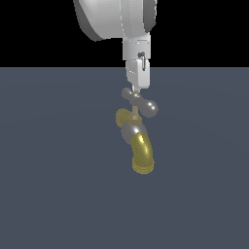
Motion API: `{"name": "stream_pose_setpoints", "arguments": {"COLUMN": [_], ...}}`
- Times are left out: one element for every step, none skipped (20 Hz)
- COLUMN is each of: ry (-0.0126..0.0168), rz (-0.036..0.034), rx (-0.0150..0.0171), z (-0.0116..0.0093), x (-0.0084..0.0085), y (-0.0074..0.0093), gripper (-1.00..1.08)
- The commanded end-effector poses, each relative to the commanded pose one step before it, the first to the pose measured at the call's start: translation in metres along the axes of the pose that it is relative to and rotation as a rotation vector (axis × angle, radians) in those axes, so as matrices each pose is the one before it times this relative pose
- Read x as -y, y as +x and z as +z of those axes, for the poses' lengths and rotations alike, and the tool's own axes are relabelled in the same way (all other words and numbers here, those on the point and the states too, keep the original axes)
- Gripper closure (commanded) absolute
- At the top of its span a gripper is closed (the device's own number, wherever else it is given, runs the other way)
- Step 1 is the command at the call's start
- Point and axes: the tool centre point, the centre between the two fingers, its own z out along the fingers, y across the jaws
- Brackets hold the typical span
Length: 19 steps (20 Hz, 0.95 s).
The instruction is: Turn on the faucet by rotating a designated handle.
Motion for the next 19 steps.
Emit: {"name": "stream_pose_setpoints", "arguments": {"ry": [-0.00100,-0.00014,-0.00015,-0.00015,-0.00015,-0.00015,-0.00015,-0.00015,-0.00015,-0.00015,-0.00016,-0.00015,-0.00016,-0.00016,-0.00016,-0.00016,-0.00016,-0.00017,0.00000], "rz": [-0.04938,-0.00288,-0.00288,-0.00288,-0.00288,-0.00292,-0.00292,-0.00295,-0.00295,-0.00295,-0.00302,-0.00295,-0.00306,-0.00302,-0.00302,-0.00306,-0.00306,-0.00309,0.00000], "rx": [-0.01757,-0.00110,-0.00110,-0.00110,-0.00110,-0.00111,-0.00111,-0.00112,-0.00112,-0.00112,-0.00115,-0.00112,-0.00116,-0.00115,-0.00115,-0.00117,-0.00117,-0.00118,0.00000], "z": [-0.00190,-0.00015,-0.00016,-0.00016,-0.00016,-0.00016,-0.00016,-0.00016,-0.00017,-0.00017,-0.00017,-0.00017,-0.00017,-0.00018,-0.00018,-0.00018,-0.00018,-0.00019,0.00000], "x": [0.00044,0.00154,0.00155,0.00156,0.00157,0.00158,0.00158,0.00159,0.00160,0.00161,0.00161,0.00162,0.00162,0.00163,0.00164,0.00165,0.00165,0.00166,0.00000], "y": [0.04020,0.00436,0.00437,0.00439,0.00440,0.00444,0.00445,0.00449,0.00451,0.00452,0.00458,0.00456,0.00463,0.00463,0.00465,0.00469,0.00472,0.00476,0.00000], "gripper": [1.08,1.08,1.08,1.08,1.08,1.08,1.08,1.08,1.08,1.08,1.08,1.08,1.08,1.08,1.08,1.08,1.08,1.08,1.08]}}
